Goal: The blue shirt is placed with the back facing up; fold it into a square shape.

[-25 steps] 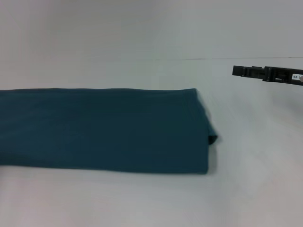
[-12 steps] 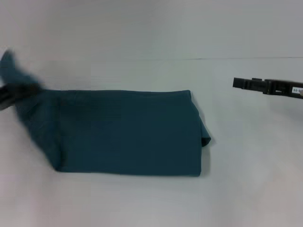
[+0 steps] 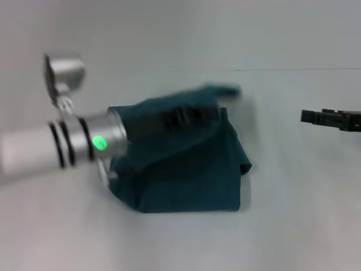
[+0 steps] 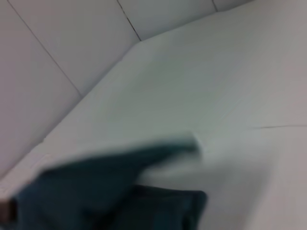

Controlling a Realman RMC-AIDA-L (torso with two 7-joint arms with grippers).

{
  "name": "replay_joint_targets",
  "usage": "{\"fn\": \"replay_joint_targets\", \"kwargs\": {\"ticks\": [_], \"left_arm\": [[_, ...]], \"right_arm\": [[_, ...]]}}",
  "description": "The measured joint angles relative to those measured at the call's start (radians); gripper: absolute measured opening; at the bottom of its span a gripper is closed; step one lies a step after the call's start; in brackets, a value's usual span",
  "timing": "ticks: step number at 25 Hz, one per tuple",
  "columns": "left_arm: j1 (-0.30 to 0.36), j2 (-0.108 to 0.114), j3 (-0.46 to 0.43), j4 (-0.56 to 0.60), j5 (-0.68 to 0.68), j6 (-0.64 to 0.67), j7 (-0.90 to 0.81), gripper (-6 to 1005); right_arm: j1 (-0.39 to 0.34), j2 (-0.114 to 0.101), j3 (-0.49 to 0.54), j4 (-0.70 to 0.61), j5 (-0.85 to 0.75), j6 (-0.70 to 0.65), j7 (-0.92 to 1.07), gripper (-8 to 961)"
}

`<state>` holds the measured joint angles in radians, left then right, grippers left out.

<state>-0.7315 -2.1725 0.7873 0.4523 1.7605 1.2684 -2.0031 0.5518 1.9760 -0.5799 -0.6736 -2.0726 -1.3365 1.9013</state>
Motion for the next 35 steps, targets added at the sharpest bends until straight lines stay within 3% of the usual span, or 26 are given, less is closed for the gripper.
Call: {"fn": "replay_joint_targets", "kwargs": {"ticks": [2, 5, 13, 17, 23, 29, 35], "left_arm": [[-0.012, -0.003, 0.002, -0.144, -0.051, -0.03, 0.099, 45], [0.01, -0.003, -0.003, -0.267, -0.087, -0.04, 0.208, 46], [0.082, -0.004, 0.0, -0.358, -0.141, 0.032, 0.37, 50], [0.09, 0.0, 0.013, -0.33, -0.136, 0.13, 0.391, 172], [0.151, 0.004, 0.0, -0.181, -0.141, 0.229, 0.384, 406], [0.225, 0.008, -0.045, -0.01, -0.139, 0.16, 0.401, 560], [0.27, 0.016, -0.049, 0.067, -0.13, 0.12, 0.52, 677]], "right_arm": [[-0.01, -0.013, -0.003, 0.003, -0.002, 0.0, -0.003, 916], [-0.019, -0.029, -0.004, 0.004, -0.002, -0.007, -0.006, 916], [-0.016, -0.036, -0.005, 0.01, -0.007, -0.008, -0.007, 915], [0.002, -0.029, -0.005, 0.012, -0.034, 0.0, 0.001, 915], [0.017, -0.022, -0.005, 0.013, -0.055, 0.011, 0.026, 916], [0.04, -0.023, -0.019, 0.02, -0.057, 0.002, 0.103, 916], [0.066, -0.027, -0.04, 0.08, -0.057, -0.018, 0.16, 915]]}}
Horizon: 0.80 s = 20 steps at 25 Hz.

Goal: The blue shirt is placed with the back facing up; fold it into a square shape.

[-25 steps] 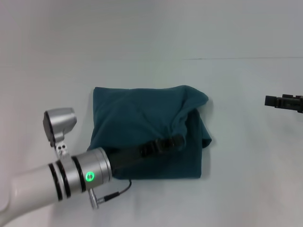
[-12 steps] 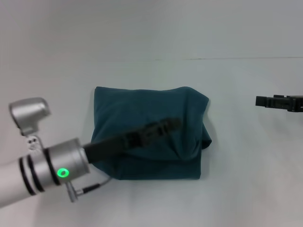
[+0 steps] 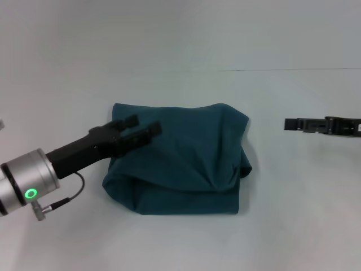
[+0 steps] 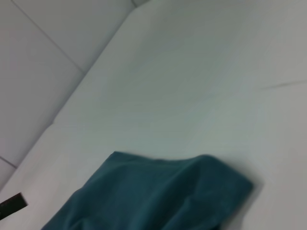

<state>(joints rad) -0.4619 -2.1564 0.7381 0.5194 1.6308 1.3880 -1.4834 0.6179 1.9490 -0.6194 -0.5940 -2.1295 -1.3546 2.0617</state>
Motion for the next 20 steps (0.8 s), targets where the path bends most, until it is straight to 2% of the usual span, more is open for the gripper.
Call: {"fn": "replay_joint_targets", "kwargs": {"ticks": [5, 7, 12, 20], "left_arm": [[0.016, 0.015, -0.001, 0.042, 0.07, -0.029, 0.079, 839], [0.024, 0.014, -0.001, 0.058, 0.093, -0.033, 0.115, 911], [0.061, 0.008, -0.002, 0.096, 0.103, -0.028, 0.218, 921], [0.1, 0.007, -0.014, 0.14, 0.144, -0.026, 0.258, 921]], "right_arm": [[0.022, 0.004, -0.018, 0.064, -0.002, -0.005, 0.051, 915], [0.037, 0.007, -0.033, 0.09, -0.002, -0.002, 0.077, 915], [0.071, 0.028, -0.049, 0.112, -0.002, 0.001, 0.134, 915], [0.102, 0.061, -0.108, 0.119, -0.002, 0.026, 0.214, 916]]}}
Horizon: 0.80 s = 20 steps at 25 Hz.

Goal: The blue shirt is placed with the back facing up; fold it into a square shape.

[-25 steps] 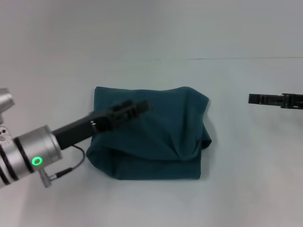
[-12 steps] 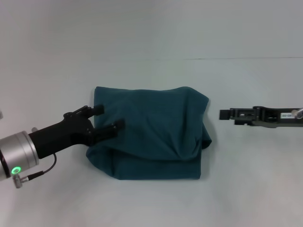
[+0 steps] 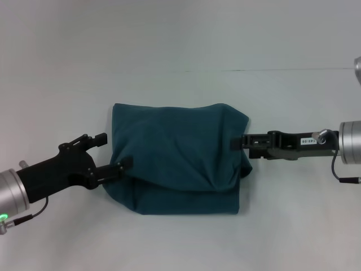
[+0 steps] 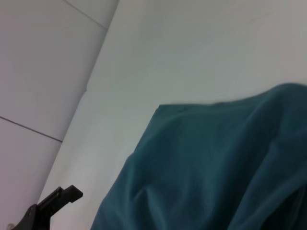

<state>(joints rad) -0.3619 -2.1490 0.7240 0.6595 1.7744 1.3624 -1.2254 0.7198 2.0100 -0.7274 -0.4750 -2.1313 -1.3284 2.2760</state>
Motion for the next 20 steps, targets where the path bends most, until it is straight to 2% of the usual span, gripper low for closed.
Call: {"fn": "replay_joint_targets", "kwargs": {"ticks": [9, 20], "left_arm": [[0.012, -0.002, -0.012, 0.033, 0.075, 0.005, 0.029, 921], [0.004, -0.001, -0.012, 0.035, 0.086, -0.003, 0.034, 921]], "right_arm": [[0.003, 0.007, -0.01, 0.025, 0.0, 0.006, 0.028, 899], [0.022, 0.039, -0.03, 0.059, 0.001, 0.075, 0.031, 805]]}}
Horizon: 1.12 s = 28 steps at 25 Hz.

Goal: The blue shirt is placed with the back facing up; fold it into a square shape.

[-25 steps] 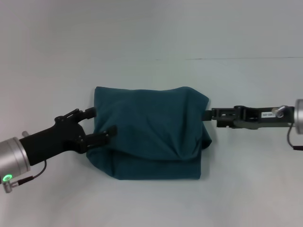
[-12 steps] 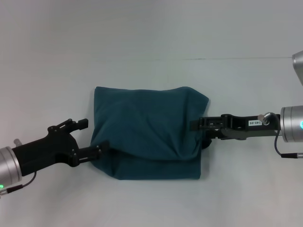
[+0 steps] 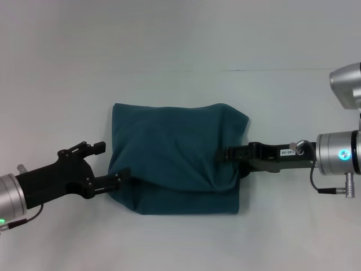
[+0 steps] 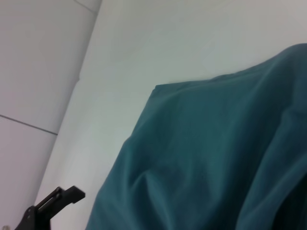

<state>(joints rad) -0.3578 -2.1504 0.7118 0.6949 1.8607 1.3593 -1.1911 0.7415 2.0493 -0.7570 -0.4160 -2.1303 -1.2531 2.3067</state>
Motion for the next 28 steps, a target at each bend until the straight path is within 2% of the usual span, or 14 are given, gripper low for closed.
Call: {"fn": "replay_joint_targets", "kwargs": {"ticks": [6, 13, 23, 28], "left_arm": [[-0.003, 0.003, 0.0, 0.001, 0.001, -0.003, 0.0, 920], [0.001, 0.004, -0.008, 0.007, 0.003, -0.006, 0.001, 920], [0.004, 0.004, -0.027, 0.008, 0.003, -0.007, 0.001, 920], [0.005, 0.004, -0.032, 0.008, 0.003, -0.006, -0.003, 920]], "right_arm": [[-0.002, 0.009, 0.001, 0.02, 0.006, 0.051, -0.004, 754], [-0.012, 0.024, 0.017, 0.02, 0.043, 0.066, -0.063, 468], [-0.016, 0.028, 0.016, 0.02, 0.108, 0.054, -0.157, 64], [-0.01, 0.028, 0.015, -0.002, 0.166, 0.005, -0.251, 38]]}}
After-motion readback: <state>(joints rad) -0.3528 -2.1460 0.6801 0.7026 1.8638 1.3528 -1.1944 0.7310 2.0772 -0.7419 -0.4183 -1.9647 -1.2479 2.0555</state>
